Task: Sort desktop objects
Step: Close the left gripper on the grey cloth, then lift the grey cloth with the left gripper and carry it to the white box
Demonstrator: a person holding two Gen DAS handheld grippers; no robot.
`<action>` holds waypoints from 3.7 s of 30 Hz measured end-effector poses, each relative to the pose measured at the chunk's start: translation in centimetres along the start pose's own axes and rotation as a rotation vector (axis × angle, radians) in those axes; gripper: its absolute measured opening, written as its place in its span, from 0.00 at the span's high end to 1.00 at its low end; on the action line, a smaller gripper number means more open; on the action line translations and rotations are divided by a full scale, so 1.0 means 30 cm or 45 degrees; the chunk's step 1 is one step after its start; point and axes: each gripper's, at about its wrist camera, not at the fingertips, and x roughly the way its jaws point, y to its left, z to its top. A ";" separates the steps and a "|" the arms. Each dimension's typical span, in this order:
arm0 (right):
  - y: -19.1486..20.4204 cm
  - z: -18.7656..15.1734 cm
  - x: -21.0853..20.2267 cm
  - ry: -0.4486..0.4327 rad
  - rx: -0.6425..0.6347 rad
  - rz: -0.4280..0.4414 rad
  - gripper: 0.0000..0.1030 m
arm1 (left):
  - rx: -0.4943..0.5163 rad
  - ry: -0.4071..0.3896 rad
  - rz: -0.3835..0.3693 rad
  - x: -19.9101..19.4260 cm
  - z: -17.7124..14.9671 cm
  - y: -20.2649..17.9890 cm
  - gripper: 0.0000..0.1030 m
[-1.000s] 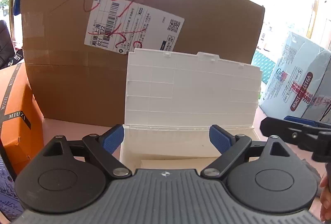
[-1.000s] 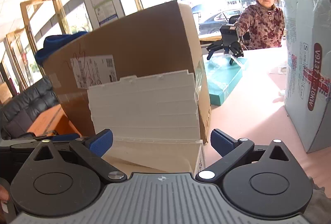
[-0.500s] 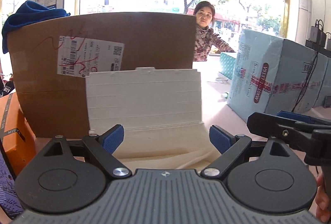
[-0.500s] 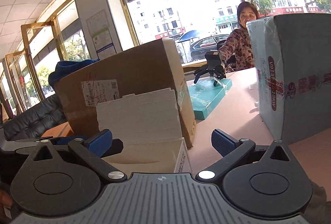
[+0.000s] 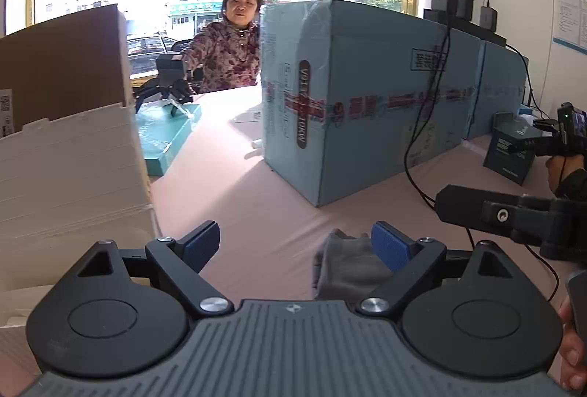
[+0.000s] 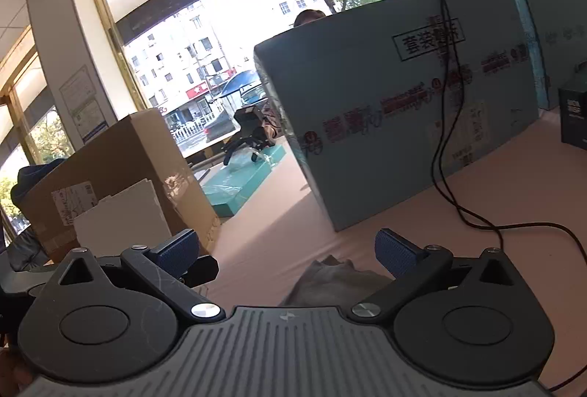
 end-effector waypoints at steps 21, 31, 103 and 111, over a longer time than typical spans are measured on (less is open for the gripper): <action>-0.400 -0.197 0.012 -0.079 0.308 -0.139 0.00 | -0.026 0.132 -0.146 0.361 -0.123 -0.160 0.13; -0.392 -0.192 0.030 -0.023 0.251 -0.108 0.00 | -0.139 0.184 -0.166 0.408 -0.148 -0.095 0.13; 0.341 0.022 0.039 -0.115 -0.161 0.468 0.97 | -0.101 -0.325 0.109 -0.294 -0.020 0.265 0.91; 0.563 0.014 0.134 -0.064 -0.290 0.550 0.97 | -0.182 -0.344 0.226 -0.354 -0.006 0.473 0.91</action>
